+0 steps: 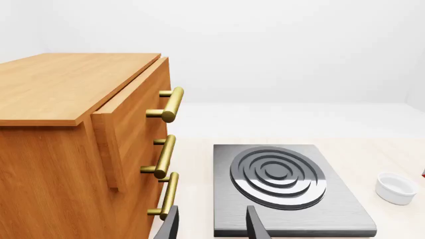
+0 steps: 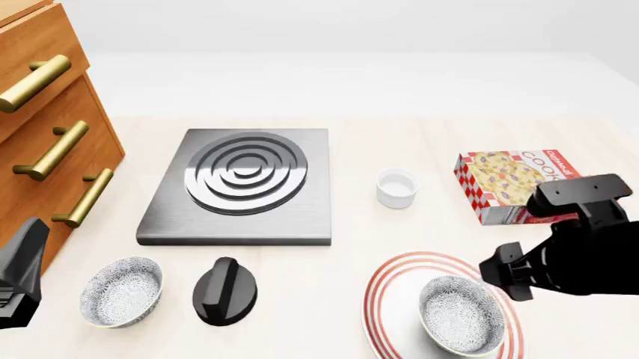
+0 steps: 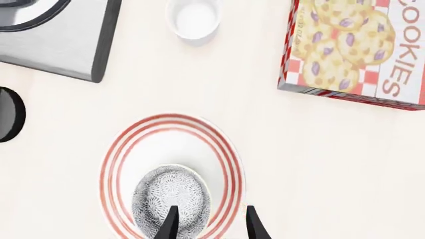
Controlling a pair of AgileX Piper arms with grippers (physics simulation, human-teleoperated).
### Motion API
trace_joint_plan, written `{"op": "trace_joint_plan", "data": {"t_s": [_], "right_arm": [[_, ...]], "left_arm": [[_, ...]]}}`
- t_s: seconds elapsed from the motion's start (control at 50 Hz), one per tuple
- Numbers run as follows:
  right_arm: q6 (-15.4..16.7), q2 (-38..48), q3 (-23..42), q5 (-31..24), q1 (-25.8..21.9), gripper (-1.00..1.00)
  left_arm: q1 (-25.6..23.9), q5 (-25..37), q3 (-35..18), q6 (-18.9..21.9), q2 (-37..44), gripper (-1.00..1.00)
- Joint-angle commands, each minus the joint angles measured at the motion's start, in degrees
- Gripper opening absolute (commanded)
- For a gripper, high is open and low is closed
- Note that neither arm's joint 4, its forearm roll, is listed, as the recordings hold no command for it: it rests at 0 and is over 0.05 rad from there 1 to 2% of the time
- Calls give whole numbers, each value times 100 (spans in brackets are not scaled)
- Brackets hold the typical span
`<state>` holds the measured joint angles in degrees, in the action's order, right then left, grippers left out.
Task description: Pick the akita bowl between the plate and the ramekin and place it on the plate.
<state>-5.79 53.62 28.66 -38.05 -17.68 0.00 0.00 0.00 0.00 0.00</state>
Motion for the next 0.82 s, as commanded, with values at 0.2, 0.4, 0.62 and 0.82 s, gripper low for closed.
{"op": "trace_joint_plan", "data": {"t_s": [0.2,0.4,0.62,0.82], "right_arm": [[139,-876,574,-929,775,100],[215,-1291,876,-1405,1171,100],[-43,-1709,1501,-1456,1750,100],[-1662,-3750,2783,-730,2807,100]], "left_arm": [[0,0,0,0,0,100],[0,0,0,0,0,100],[0,0,0,0,0,100],[0,0,0,0,0,100]]}}
